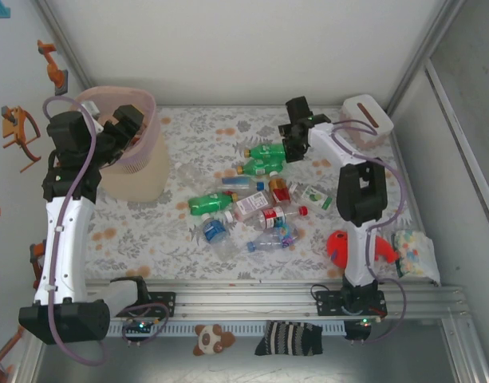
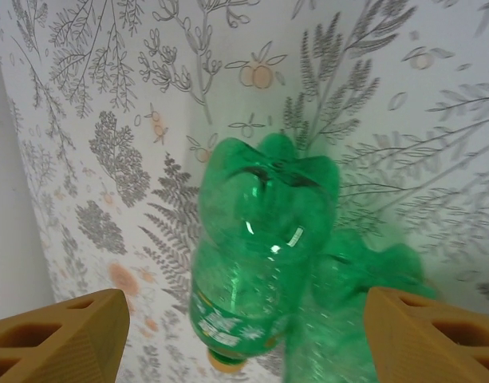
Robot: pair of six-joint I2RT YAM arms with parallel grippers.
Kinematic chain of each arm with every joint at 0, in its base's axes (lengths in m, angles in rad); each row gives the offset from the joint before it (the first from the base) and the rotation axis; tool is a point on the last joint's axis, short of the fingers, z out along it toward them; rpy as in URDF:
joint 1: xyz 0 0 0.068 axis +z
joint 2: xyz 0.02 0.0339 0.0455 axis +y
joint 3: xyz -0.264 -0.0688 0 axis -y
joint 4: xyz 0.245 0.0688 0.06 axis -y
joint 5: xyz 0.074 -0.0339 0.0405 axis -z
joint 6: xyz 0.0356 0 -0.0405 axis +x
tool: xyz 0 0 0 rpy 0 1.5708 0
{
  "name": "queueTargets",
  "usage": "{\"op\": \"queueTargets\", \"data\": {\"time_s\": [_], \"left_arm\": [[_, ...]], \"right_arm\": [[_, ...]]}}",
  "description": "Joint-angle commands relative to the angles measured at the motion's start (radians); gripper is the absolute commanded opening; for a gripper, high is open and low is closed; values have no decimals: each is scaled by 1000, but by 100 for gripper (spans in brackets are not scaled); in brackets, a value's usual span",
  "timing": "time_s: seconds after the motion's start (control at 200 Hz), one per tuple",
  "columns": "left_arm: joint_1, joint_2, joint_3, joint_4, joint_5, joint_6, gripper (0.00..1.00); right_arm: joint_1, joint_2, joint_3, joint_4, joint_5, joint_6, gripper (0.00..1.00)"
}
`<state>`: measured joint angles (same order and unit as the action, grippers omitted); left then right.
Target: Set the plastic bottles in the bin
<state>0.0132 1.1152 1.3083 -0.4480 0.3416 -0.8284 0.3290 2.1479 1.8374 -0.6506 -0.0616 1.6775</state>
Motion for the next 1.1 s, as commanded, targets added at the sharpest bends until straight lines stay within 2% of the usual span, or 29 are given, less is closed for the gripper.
{"op": "queueTargets", "data": {"time_s": [0.0, 0.386, 0.741, 1.092], "left_arm": [[-7, 3, -4, 26, 16, 25, 89], [-19, 41, 2, 32, 19, 18, 89], [-22, 51, 0, 32, 7, 15, 89], [-28, 33, -4, 31, 2, 31, 88]], "right_arm": [[-19, 51, 55, 8, -21, 80, 77], [-31, 188, 123, -18, -95, 91, 76], [-33, 240, 111, -9, -127, 106, 67], [-45, 180, 69, 54, -89, 118, 54]]}}
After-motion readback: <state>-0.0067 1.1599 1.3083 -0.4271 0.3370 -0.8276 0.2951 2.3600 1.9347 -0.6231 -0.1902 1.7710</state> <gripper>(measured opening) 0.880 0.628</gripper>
